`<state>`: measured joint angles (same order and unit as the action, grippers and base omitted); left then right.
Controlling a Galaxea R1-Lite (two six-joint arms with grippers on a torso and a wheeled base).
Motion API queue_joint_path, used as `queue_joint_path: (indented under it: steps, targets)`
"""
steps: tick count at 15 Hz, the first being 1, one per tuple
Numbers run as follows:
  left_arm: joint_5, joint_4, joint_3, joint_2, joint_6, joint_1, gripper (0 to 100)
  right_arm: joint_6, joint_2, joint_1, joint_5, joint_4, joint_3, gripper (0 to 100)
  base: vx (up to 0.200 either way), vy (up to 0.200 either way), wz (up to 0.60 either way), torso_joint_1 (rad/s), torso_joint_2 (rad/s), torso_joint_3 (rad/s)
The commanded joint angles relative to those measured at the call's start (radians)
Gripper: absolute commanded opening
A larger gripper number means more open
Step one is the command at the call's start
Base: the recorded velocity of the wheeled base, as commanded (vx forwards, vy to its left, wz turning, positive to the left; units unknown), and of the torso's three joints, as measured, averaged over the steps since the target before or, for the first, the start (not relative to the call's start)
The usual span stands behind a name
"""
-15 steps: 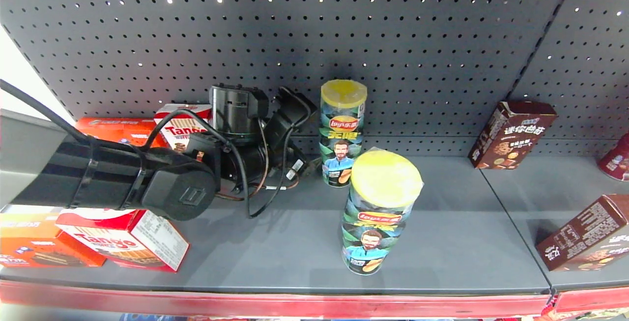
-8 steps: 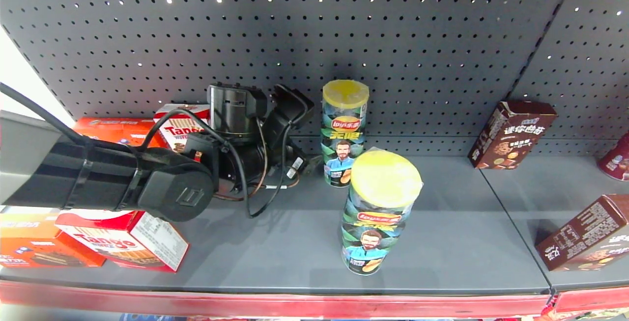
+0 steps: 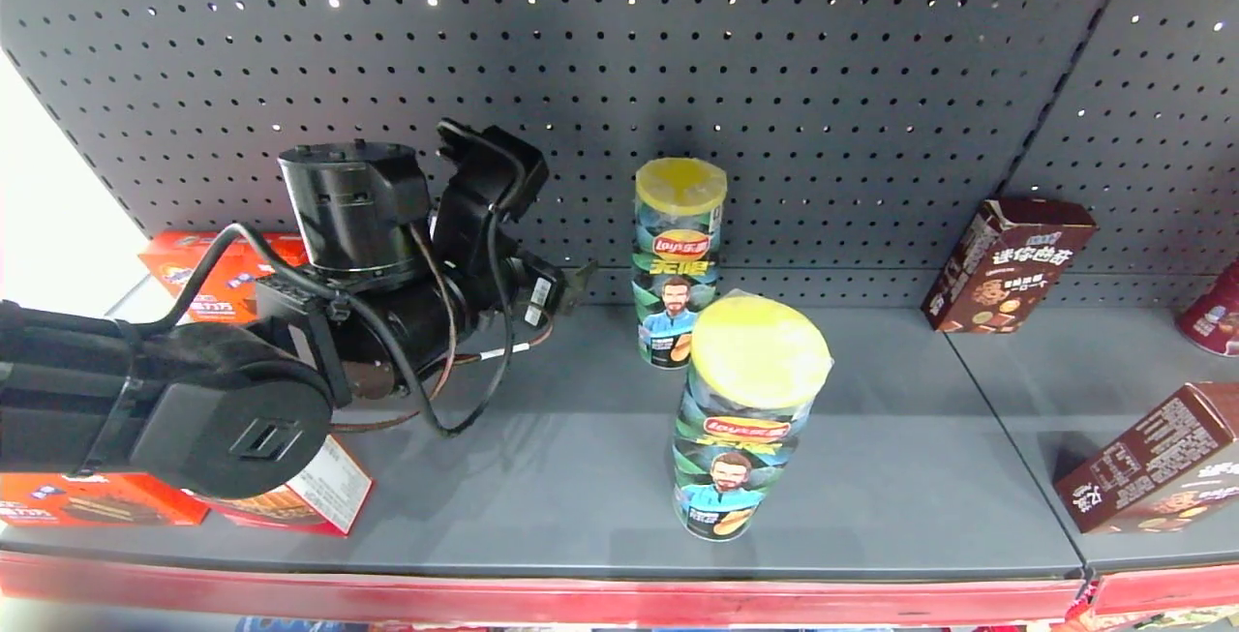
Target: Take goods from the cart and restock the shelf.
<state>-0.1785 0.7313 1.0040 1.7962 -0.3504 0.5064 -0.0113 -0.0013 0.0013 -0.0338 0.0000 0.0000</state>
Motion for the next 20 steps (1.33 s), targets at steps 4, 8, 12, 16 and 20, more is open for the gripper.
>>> queue_joint_path:
  steps: [4,8,12,16,20]
  targets:
    - [0.001,0.036,-0.024,-0.018,0.004,0.018,100,-0.003,0.001,0.0,0.012,-0.014,-0.021,100,0.0,0.0,0.0,0.0,0.0,0.0]
    - [-0.001,0.043,-0.035,-0.024,0.008,0.012,100,0.093,0.422,0.04,0.091,-0.011,-0.468,100,0.0,0.0,0.0,0.0,0.0,0.0]
    - [-0.001,0.065,-0.044,-0.023,0.008,0.018,100,-0.045,0.79,0.161,0.164,-0.04,-0.67,100,0.0,0.0,0.0,0.0,0.0,0.0]
    - [-0.001,0.066,-0.055,-0.021,0.008,0.008,100,-0.101,1.003,0.348,0.152,-0.091,-0.689,100,0.0,0.0,0.0,0.0,0.0,0.0]
    - [-0.001,0.066,-0.071,-0.032,0.008,0.003,100,-0.102,1.179,0.494,0.123,-0.147,-0.713,100,0.0,0.0,0.0,0.0,0.0,0.0]
